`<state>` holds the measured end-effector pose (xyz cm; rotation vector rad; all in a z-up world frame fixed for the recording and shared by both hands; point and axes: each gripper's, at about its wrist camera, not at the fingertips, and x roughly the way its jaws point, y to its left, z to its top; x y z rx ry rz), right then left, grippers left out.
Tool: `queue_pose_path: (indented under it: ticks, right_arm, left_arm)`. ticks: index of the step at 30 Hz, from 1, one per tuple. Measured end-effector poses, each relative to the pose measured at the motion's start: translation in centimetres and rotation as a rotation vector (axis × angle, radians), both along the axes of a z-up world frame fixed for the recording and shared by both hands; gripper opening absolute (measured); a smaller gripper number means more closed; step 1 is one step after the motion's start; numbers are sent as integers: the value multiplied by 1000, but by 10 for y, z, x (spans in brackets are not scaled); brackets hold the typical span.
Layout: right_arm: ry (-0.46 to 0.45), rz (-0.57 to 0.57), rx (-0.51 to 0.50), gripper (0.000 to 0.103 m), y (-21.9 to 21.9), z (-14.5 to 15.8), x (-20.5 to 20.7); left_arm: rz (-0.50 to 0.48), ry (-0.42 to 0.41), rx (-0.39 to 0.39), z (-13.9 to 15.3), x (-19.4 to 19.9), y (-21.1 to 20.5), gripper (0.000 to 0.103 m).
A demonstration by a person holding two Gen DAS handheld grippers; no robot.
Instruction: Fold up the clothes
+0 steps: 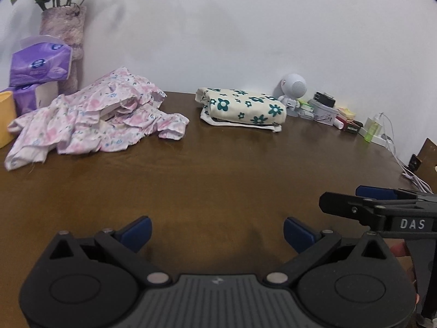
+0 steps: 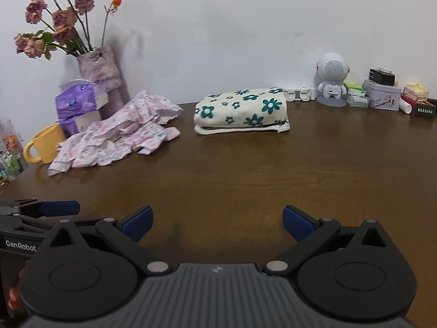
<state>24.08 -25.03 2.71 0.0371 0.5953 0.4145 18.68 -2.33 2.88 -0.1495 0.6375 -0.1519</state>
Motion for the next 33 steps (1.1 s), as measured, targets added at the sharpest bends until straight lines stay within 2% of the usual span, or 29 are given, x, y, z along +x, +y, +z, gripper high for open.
queue_pose_path:
  ticks: [8,15,20,24,30,33]
  right_arm:
    - [-19,-30,22,103,-2,11,-59]
    - [-30,-3,29,103,5,13,-110]
    - [-34,1,14,103,14,6,-143]
    - [-25,-3,13,103,17,-4,-164]
    - [-7,-11,22,103,18,-15,-181]
    - [-8,-14,21,103,18,-18,-186]
  left_arm:
    - [-36,-37,-10,8,-70,1,103]
    - [-17,-48,-27,5,-122,8,103]
    - [31,-78,49,-1,-156,5,103]
    - [38,-83,76,-8,-176,4,103]
    - [27,-89,31,-17,-190,11,103]
    - [34,-94,37,-20,-196,12,103]
